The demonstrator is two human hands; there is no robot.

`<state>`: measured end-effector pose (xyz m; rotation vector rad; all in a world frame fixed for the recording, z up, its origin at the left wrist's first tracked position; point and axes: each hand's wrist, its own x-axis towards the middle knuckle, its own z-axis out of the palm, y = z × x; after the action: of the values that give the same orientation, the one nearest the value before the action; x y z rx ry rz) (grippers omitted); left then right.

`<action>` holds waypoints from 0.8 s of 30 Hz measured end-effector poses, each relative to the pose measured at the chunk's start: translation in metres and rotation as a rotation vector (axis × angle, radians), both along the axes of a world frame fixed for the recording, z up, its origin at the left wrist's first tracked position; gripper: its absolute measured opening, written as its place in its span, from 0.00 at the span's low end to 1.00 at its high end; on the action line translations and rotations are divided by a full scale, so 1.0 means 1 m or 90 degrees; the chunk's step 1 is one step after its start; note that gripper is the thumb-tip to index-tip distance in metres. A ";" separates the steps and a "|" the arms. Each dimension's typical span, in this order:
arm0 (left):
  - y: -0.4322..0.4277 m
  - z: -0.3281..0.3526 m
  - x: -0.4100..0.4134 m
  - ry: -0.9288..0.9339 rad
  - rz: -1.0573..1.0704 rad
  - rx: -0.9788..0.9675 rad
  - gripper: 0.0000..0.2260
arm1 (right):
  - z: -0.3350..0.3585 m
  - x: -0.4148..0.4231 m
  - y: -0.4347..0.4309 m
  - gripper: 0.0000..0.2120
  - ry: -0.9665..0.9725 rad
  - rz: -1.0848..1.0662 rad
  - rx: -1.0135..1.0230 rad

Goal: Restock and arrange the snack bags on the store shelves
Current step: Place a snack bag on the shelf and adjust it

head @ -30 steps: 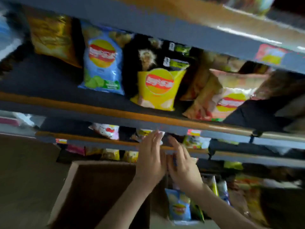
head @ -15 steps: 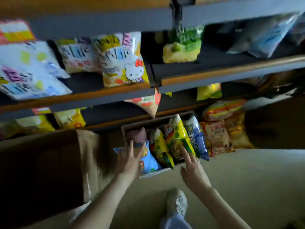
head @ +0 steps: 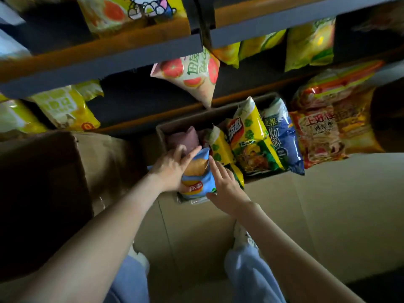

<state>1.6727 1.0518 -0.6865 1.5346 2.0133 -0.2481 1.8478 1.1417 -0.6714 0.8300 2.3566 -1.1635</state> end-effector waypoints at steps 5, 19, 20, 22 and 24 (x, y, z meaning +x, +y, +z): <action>-0.014 -0.004 0.008 0.071 -0.036 0.150 0.50 | 0.005 -0.005 -0.006 0.49 0.028 -0.039 -0.030; -0.068 0.290 -0.069 -0.164 0.076 0.467 0.46 | 0.269 -0.071 -0.009 0.46 0.301 0.044 0.028; -0.077 0.316 -0.079 -0.157 0.098 0.474 0.46 | 0.295 -0.083 -0.015 0.45 0.327 0.057 0.032; -0.099 0.363 -0.099 -0.091 0.113 0.514 0.44 | 0.343 -0.107 -0.029 0.44 0.380 0.076 0.036; -0.129 0.400 -0.116 0.033 0.104 0.608 0.41 | 0.382 -0.132 -0.046 0.45 0.419 0.060 0.029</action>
<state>1.5568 0.9232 -0.2861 1.8517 2.4267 0.8678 1.7155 1.0958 -0.2892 0.3669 2.9027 -1.5204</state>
